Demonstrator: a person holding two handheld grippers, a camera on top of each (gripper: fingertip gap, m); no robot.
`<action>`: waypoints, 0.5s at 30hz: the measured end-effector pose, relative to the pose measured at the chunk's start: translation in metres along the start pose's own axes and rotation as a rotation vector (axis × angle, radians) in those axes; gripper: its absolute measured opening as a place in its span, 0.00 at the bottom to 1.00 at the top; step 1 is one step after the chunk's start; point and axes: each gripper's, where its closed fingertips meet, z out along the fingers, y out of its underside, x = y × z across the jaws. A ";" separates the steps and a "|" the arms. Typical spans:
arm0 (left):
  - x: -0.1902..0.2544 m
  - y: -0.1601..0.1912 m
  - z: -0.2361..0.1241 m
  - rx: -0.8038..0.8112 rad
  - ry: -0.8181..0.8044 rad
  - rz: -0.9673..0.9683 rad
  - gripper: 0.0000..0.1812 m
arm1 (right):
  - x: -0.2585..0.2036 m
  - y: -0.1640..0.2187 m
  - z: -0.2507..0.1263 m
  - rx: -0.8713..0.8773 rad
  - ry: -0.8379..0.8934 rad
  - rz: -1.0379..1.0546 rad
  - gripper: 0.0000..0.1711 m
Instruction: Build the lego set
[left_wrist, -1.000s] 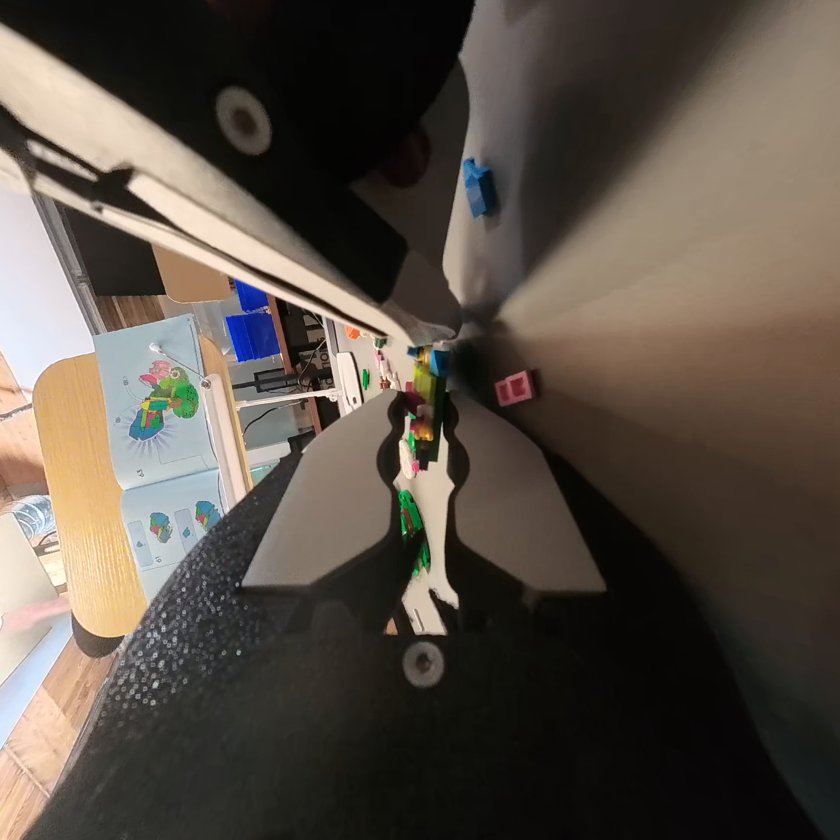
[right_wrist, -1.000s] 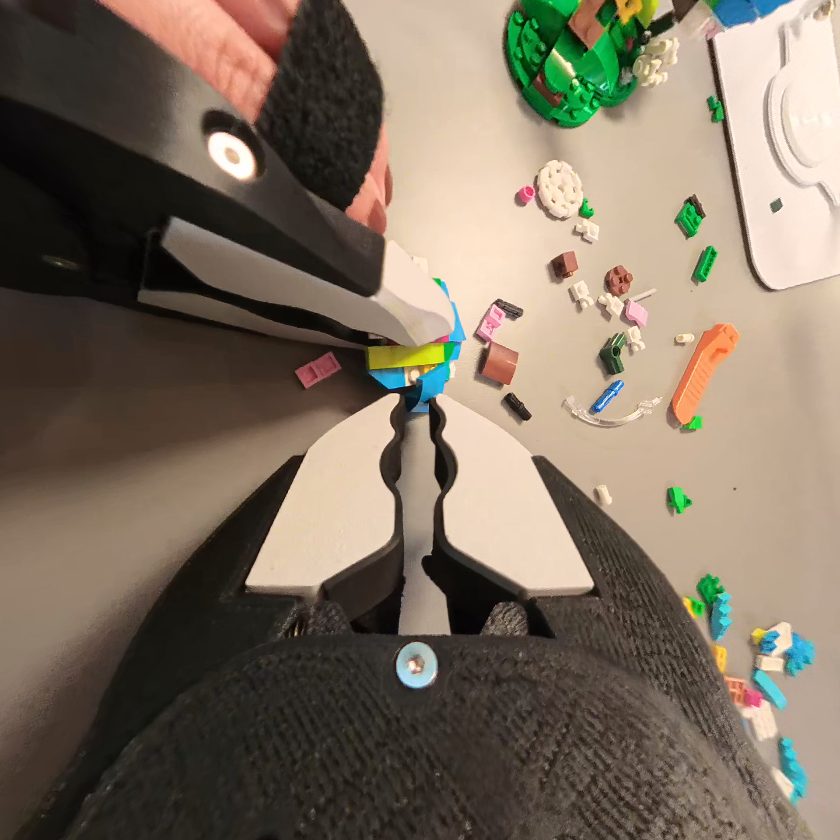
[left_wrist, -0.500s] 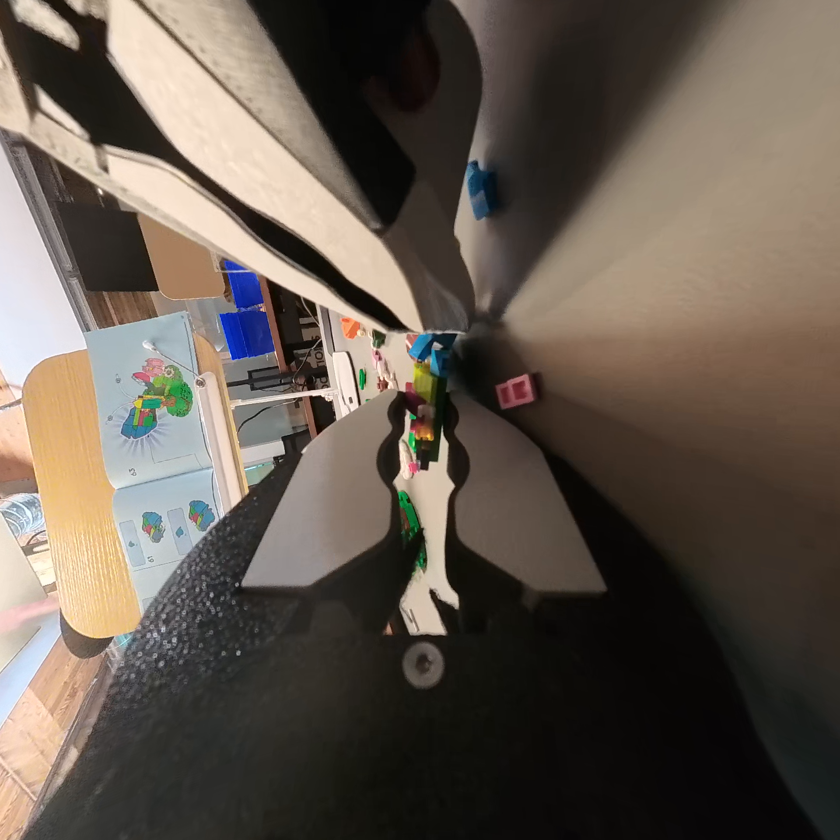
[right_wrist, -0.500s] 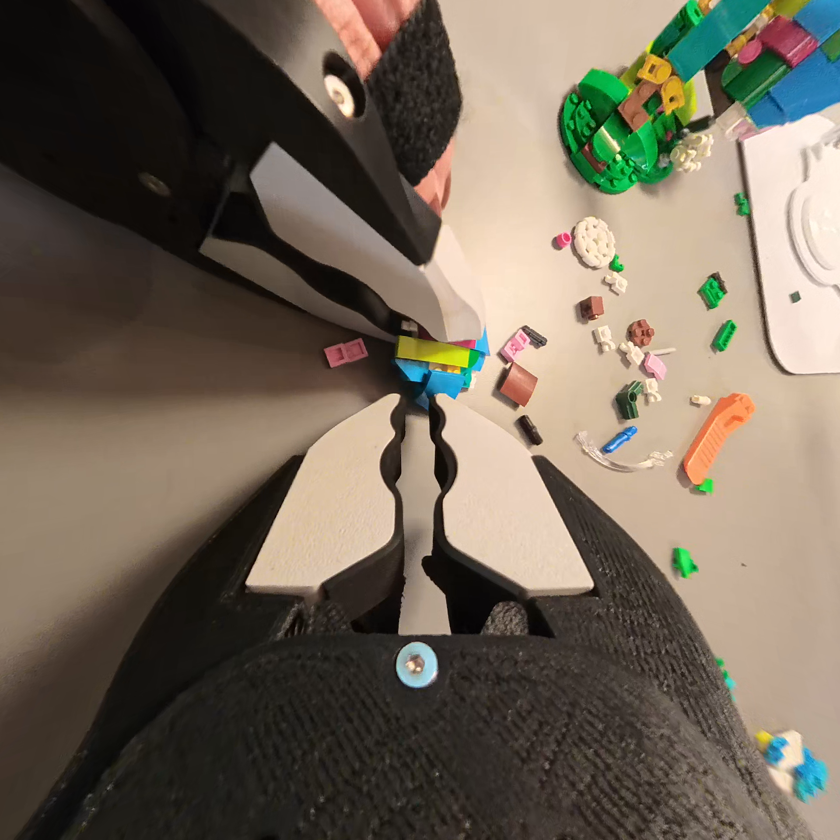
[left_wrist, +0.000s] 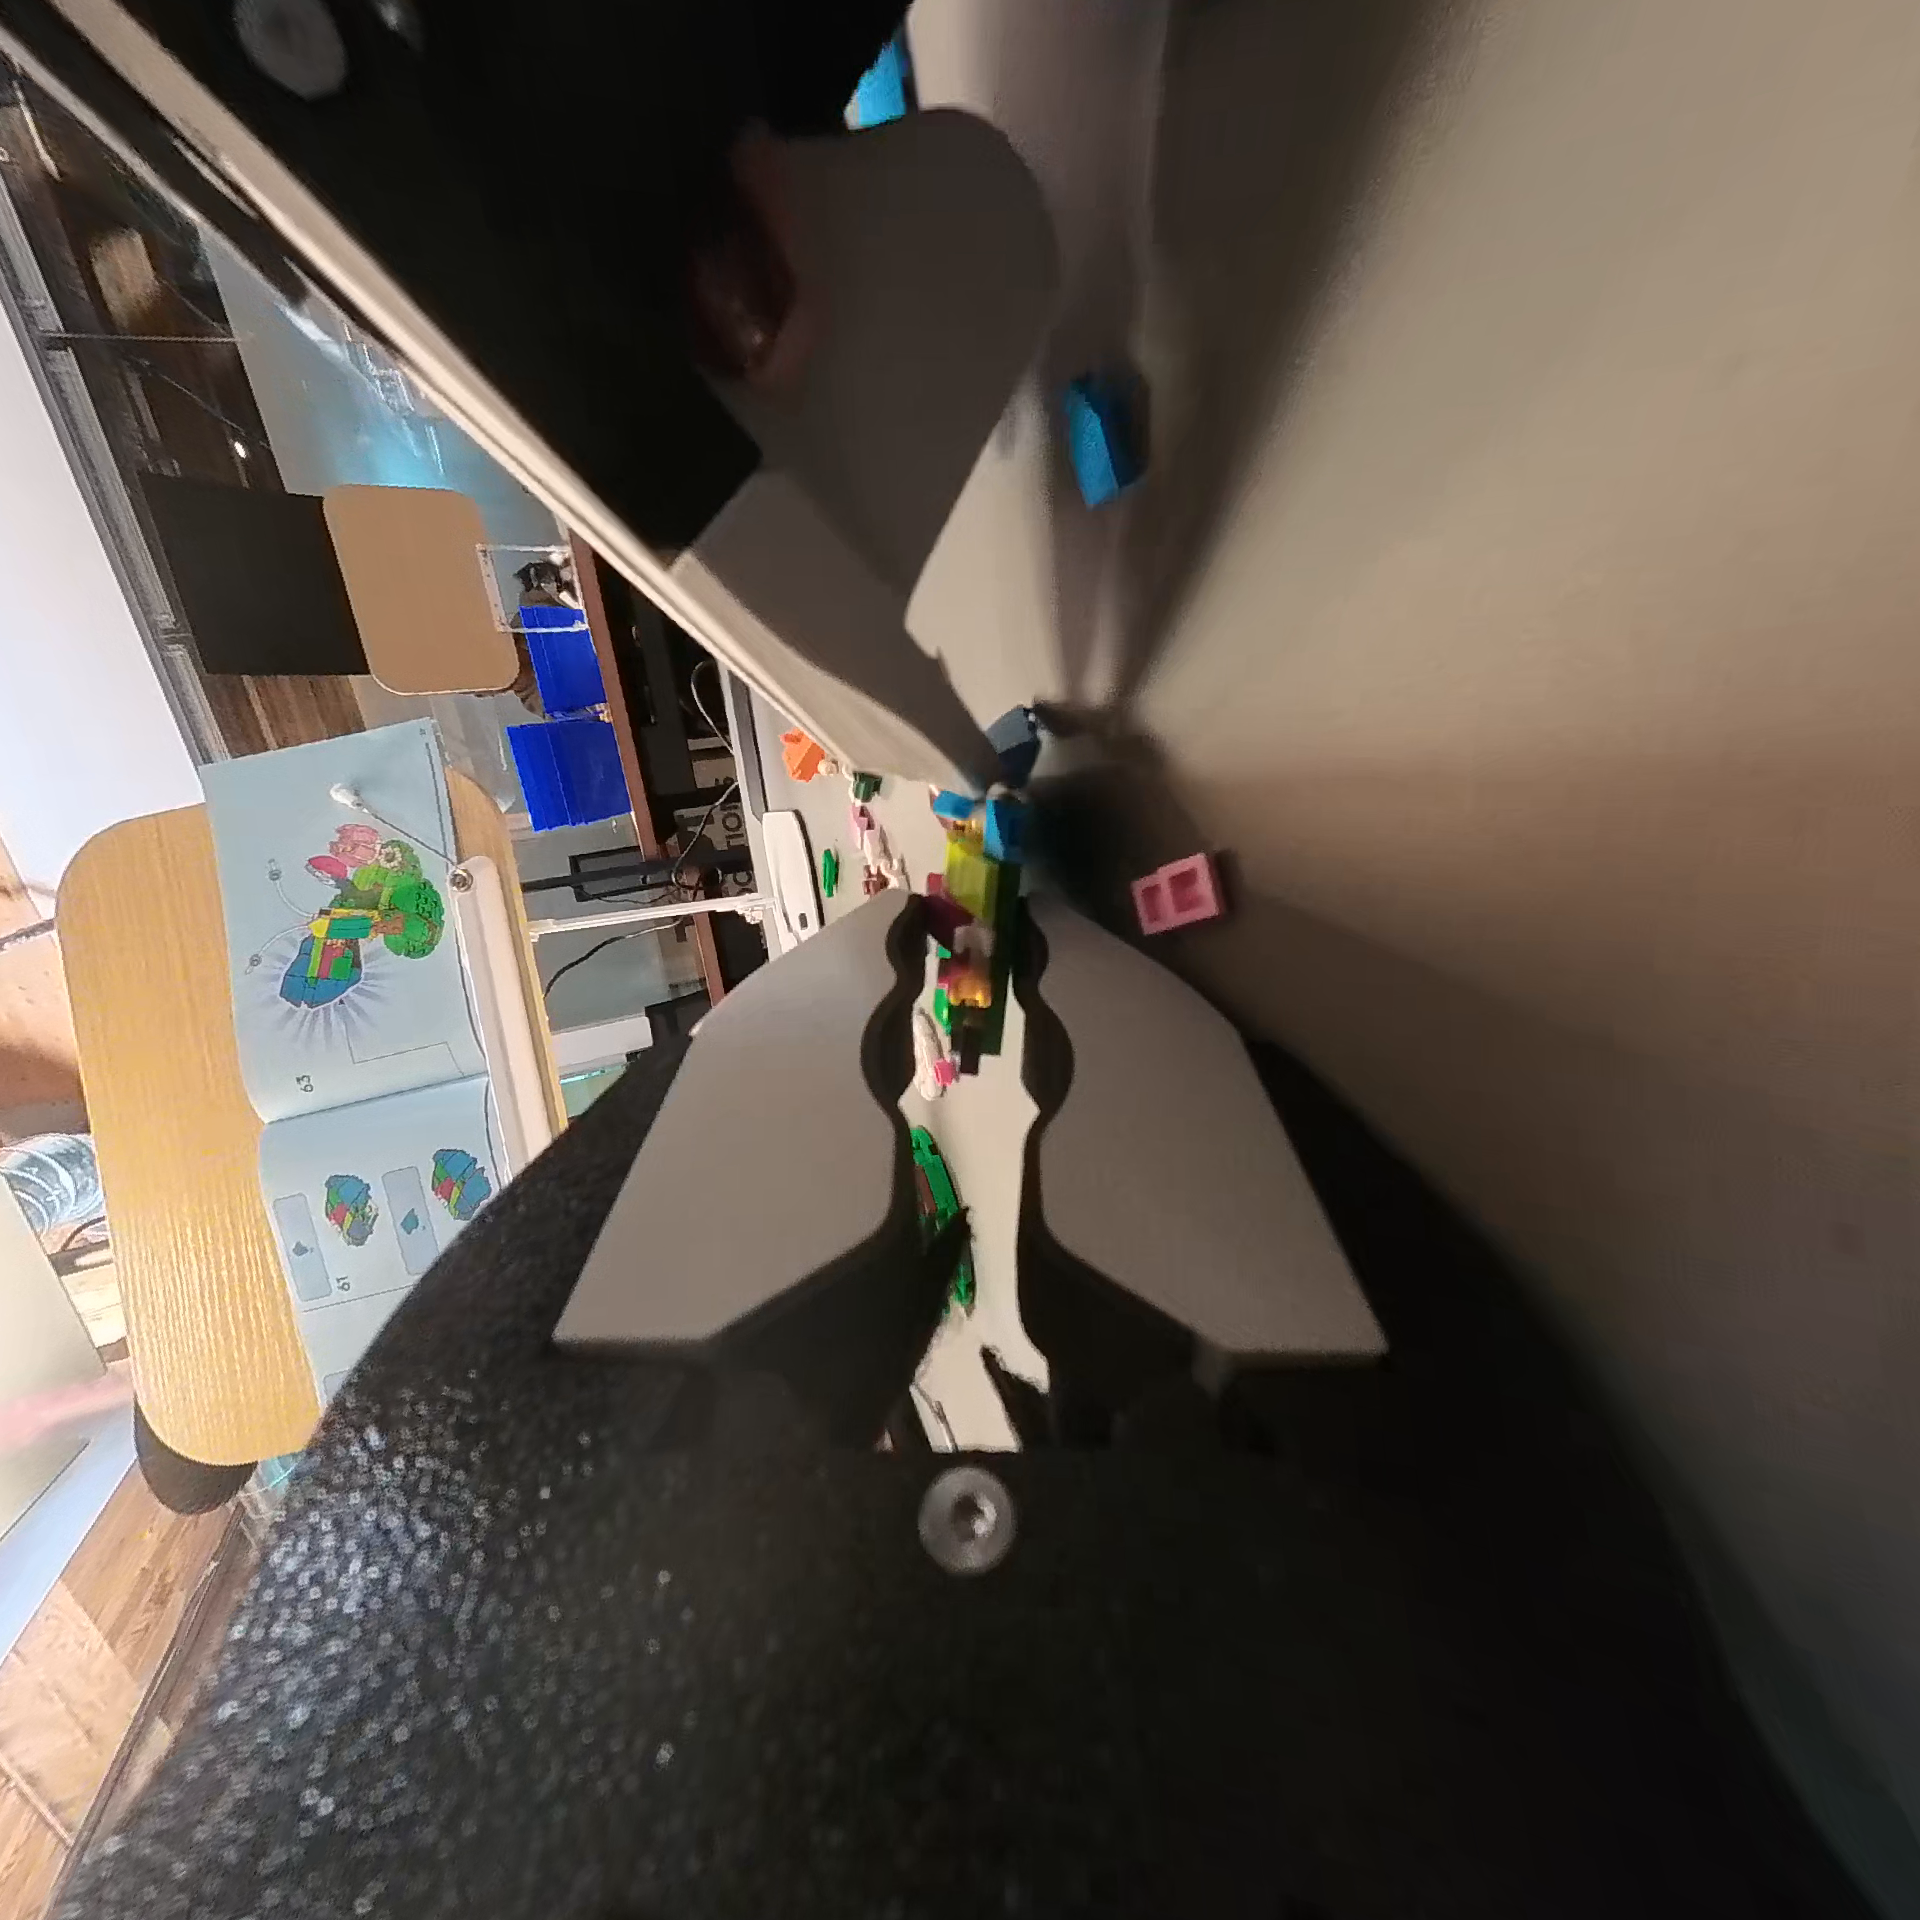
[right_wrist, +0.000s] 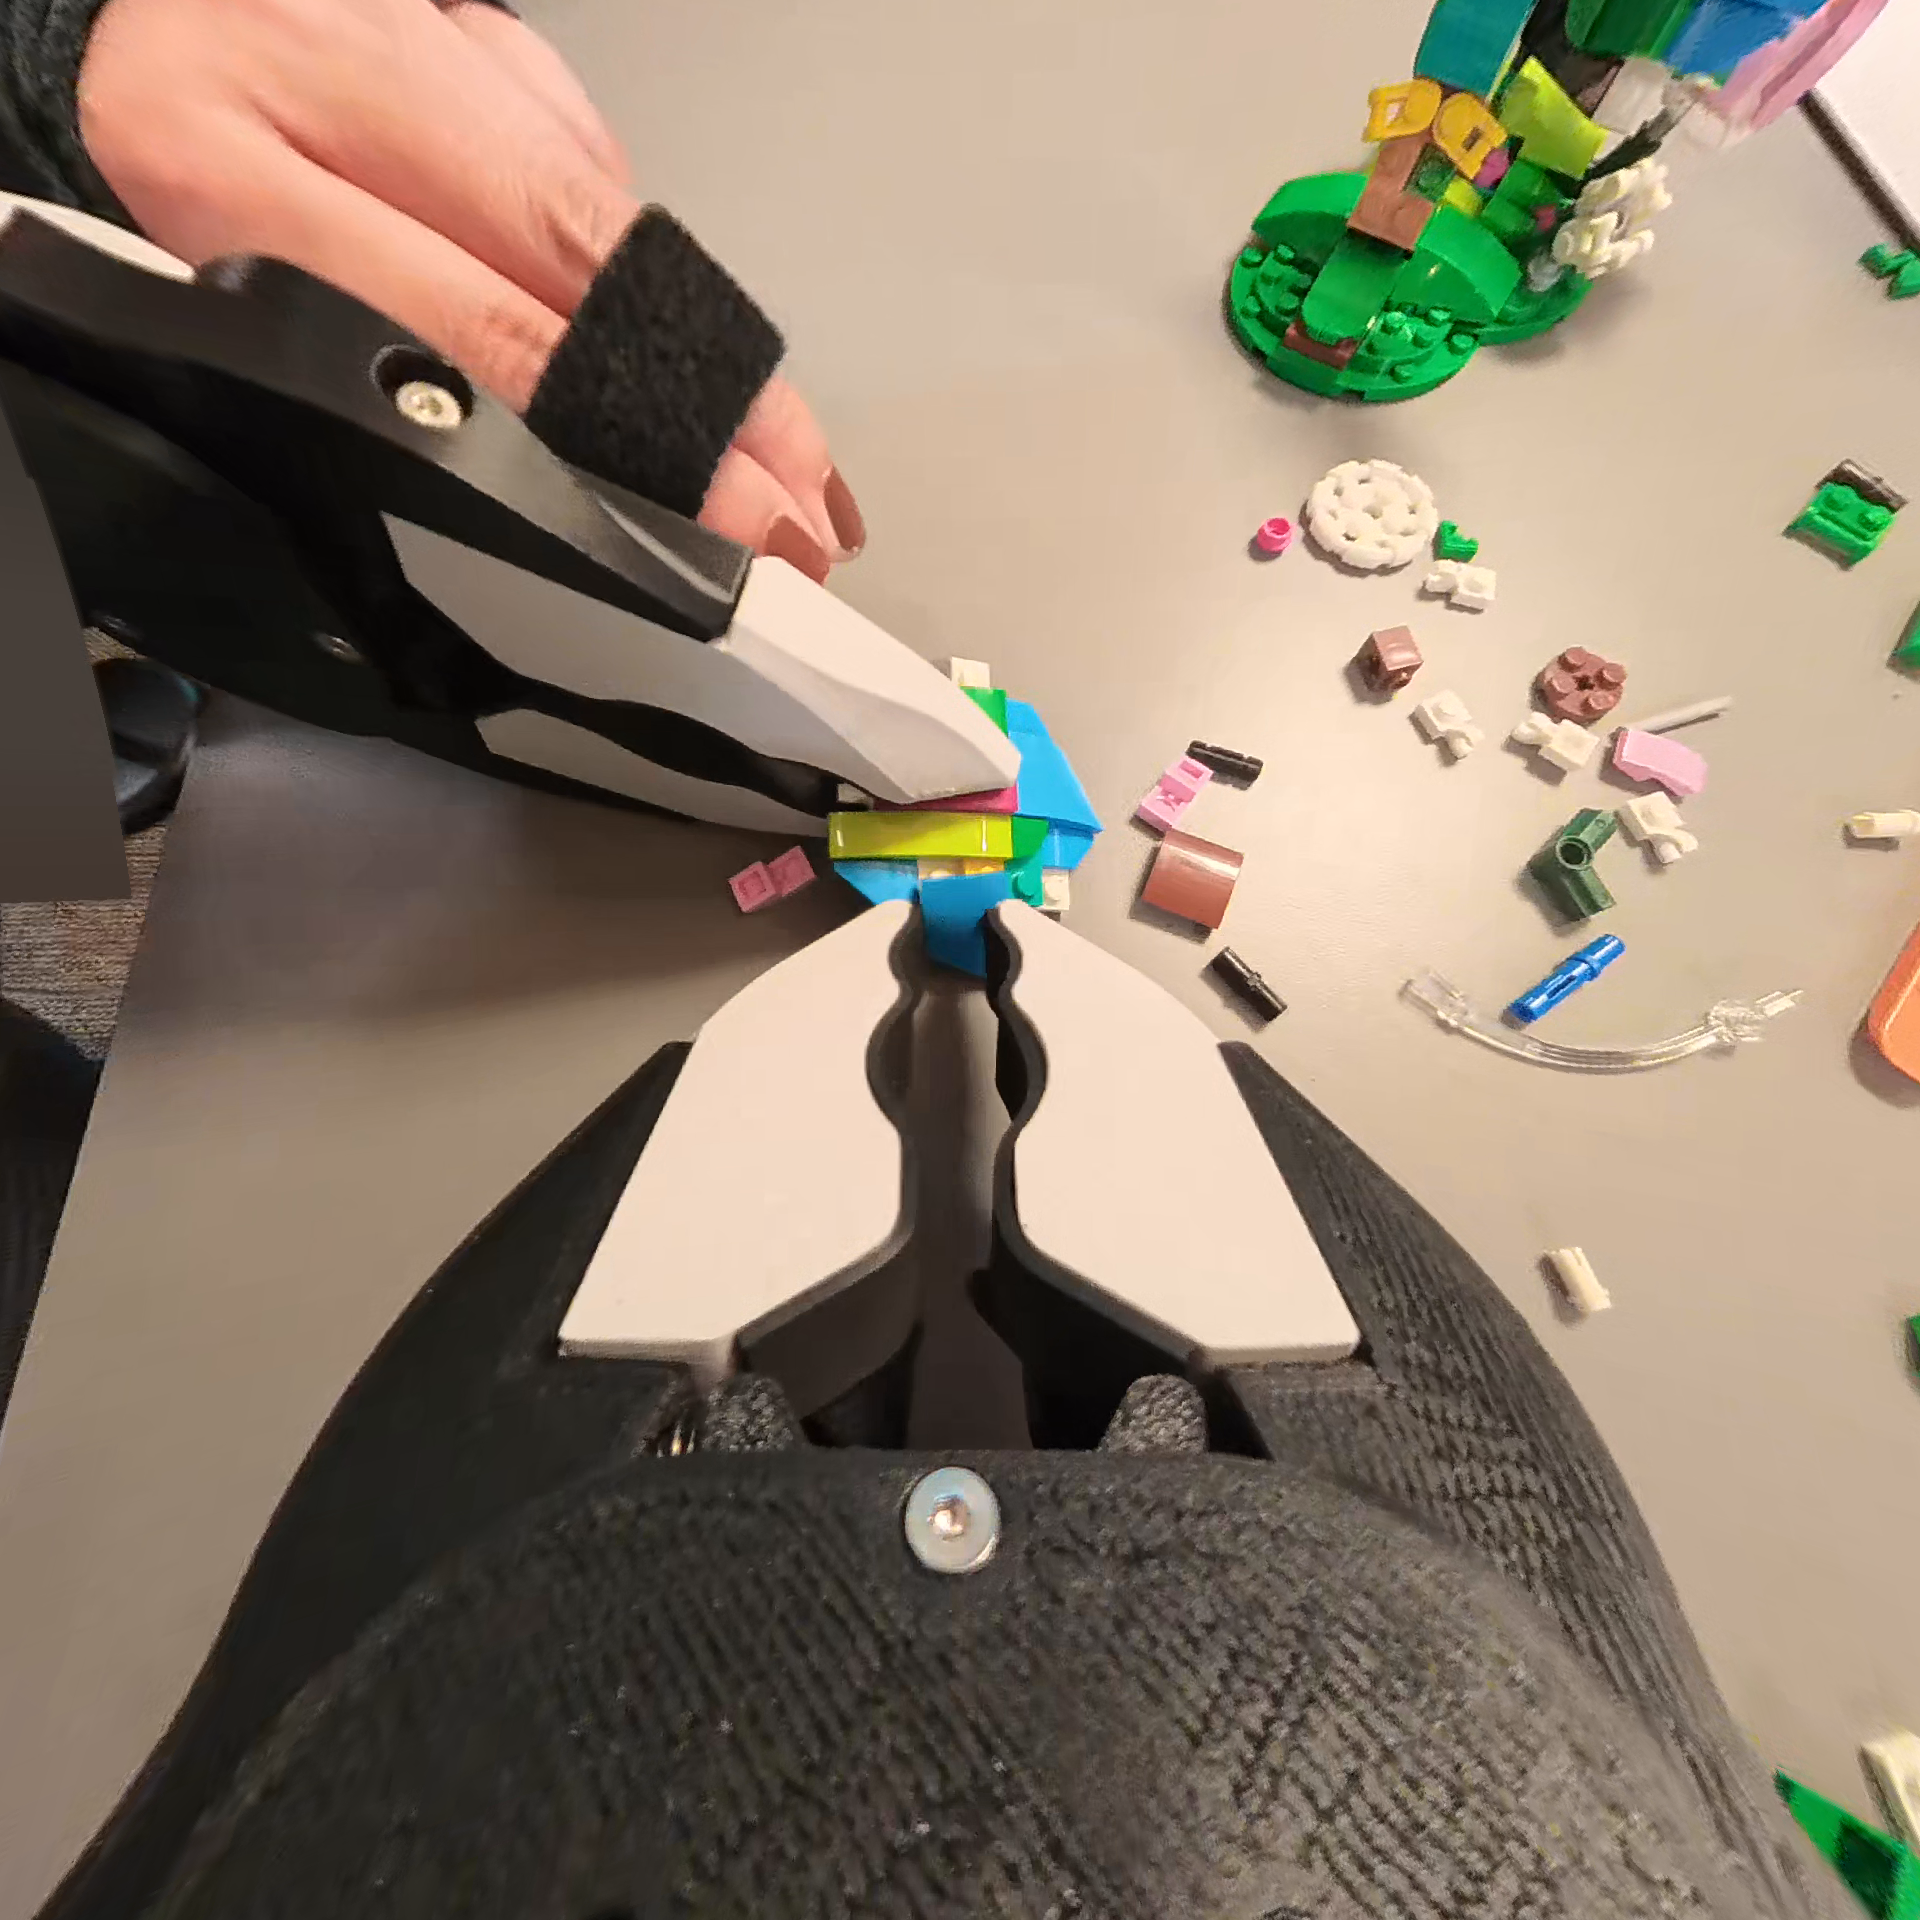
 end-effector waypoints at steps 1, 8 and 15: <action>0.000 0.000 0.000 -0.002 -0.001 0.004 0.08 | 0.000 -0.001 0.000 0.003 -0.009 0.002 0.04; 0.000 0.000 0.000 0.000 -0.002 0.004 0.08 | -0.002 -0.003 0.000 -0.019 -0.067 -0.039 0.00; 0.000 -0.001 -0.001 0.008 -0.002 -0.005 0.08 | -0.005 -0.007 -0.005 0.007 -0.107 -0.003 0.00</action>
